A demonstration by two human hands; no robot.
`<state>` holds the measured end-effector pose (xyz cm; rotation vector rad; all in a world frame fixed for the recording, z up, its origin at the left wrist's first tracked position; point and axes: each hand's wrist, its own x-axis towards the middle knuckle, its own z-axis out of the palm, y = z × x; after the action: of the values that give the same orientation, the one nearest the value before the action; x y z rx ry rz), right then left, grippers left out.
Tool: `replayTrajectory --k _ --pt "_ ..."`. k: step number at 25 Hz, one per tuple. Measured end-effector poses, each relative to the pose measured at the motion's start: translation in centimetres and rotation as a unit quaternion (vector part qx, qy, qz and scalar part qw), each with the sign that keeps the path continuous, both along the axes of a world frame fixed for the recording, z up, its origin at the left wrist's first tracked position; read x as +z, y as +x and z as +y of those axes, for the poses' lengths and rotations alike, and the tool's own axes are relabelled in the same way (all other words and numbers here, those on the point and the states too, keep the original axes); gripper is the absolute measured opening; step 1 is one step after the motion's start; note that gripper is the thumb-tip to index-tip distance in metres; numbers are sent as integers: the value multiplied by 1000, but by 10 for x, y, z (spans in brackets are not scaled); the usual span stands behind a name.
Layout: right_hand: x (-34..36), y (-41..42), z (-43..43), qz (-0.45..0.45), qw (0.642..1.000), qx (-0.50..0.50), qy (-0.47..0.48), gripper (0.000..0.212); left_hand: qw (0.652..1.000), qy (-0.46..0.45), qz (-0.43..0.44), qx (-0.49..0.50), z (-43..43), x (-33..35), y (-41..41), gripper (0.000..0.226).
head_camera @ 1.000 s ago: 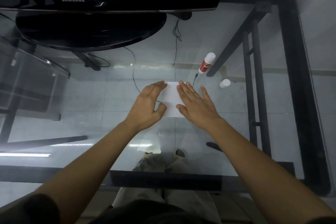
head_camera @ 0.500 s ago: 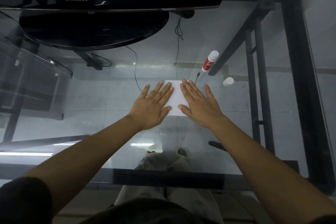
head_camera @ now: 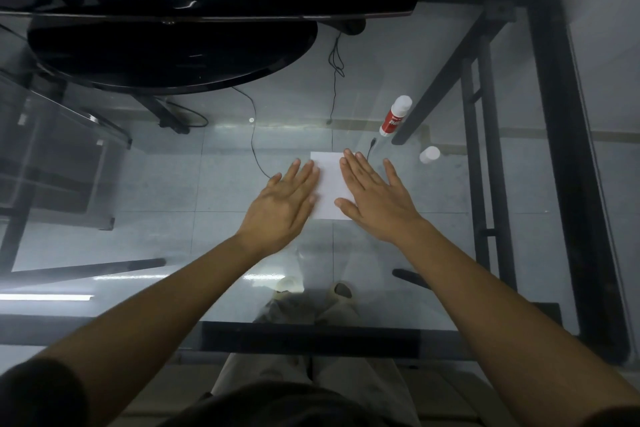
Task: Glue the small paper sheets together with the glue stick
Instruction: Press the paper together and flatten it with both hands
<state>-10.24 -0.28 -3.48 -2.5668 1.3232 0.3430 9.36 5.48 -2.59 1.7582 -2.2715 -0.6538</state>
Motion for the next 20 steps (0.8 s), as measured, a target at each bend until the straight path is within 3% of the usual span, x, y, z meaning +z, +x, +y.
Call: replayTrajectory --k 5,9,13,20 --pt "0 3 1 20 1000 1 -17 69 990 18 -140 22 -6 -19 -21 56" --pt "9 -5 28 -1 999 -25 -36 61 990 5 -138 33 -4 -23 -21 53" --pt "10 6 68 7 1000 20 -7 64 990 0 -137 29 -5 -24 -20 54" --pt "22 -20 66 30 999 21 -33 61 990 0 -135 35 -6 -24 -20 53"
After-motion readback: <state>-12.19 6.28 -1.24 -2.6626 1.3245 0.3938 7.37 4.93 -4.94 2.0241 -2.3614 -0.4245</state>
